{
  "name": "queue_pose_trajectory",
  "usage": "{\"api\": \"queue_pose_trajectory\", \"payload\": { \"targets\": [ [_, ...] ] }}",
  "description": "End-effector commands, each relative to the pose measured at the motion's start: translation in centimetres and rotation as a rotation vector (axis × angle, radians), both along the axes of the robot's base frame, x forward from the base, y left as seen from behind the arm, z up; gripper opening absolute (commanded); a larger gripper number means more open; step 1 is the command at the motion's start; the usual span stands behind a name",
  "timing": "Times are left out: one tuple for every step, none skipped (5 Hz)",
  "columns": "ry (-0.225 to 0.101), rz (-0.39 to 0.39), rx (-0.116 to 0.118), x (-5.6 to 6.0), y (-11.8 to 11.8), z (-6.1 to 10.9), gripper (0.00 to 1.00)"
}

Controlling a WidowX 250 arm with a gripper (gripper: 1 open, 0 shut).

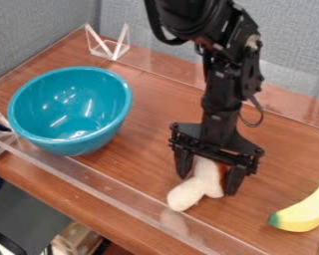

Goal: Remove the mushroom from inside the blue bowl and put it on the table

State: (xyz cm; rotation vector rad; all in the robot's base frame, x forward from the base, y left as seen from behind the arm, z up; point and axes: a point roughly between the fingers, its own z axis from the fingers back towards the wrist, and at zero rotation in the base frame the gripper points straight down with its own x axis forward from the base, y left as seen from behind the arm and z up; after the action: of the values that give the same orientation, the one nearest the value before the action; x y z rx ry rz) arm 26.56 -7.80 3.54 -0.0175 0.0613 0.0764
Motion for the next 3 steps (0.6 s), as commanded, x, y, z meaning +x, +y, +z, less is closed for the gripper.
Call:
{"api": "queue_pose_trajectory", "payload": {
  "targets": [
    [-0.034,0.039,-0.005,0.9,0.5,0.3,0.0],
    [-0.027,0.07,-0.012,0.7,0.4,-0.4,1.0],
    [-0.022,0.106,-0.011,0.7,0.6,-1.0,1.0]
  ]
}}
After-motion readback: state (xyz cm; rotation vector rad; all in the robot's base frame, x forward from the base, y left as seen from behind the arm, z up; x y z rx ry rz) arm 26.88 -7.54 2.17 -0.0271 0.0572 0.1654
